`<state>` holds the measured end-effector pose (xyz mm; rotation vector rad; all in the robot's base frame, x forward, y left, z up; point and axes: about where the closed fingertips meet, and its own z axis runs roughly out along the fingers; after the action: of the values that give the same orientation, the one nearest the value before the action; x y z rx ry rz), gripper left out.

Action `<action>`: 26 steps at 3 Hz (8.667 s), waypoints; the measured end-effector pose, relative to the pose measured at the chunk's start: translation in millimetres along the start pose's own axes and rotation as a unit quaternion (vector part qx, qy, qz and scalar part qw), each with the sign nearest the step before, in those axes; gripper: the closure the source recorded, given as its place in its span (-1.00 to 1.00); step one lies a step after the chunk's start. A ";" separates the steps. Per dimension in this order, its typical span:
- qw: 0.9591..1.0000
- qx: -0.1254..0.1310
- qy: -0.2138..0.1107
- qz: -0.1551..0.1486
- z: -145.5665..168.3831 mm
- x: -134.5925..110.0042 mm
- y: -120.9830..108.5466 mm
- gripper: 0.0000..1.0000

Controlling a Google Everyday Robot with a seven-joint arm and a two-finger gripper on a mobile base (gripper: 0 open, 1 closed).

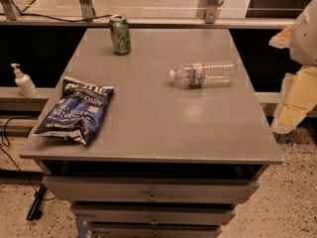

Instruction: Place water bottle upright

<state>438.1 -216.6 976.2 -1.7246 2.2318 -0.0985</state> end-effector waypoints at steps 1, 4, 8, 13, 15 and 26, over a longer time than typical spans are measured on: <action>1.000 0.000 0.000 0.000 0.0 0.0 0.0 -1.00; 0.998 0.013 -0.054 -0.027 54.0 -37.8 -60.9 -1.00; 0.997 -0.029 -0.027 -0.058 190.4 -92.0 -154.0 -0.65; 0.957 -0.076 -0.271 0.072 106.5 -105.4 -172.7 1.00; 0.854 -0.104 -0.501 0.098 72.4 -117.6 -157.1 1.00; 0.735 -0.116 -0.666 0.052 131.6 -106.3 -109.1 -0.27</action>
Offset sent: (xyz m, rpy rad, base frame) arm 0.0250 0.0058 -0.0046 0.0414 -0.0392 -0.0040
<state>601.4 -126.6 900.4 -1.0439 1.1826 1.1166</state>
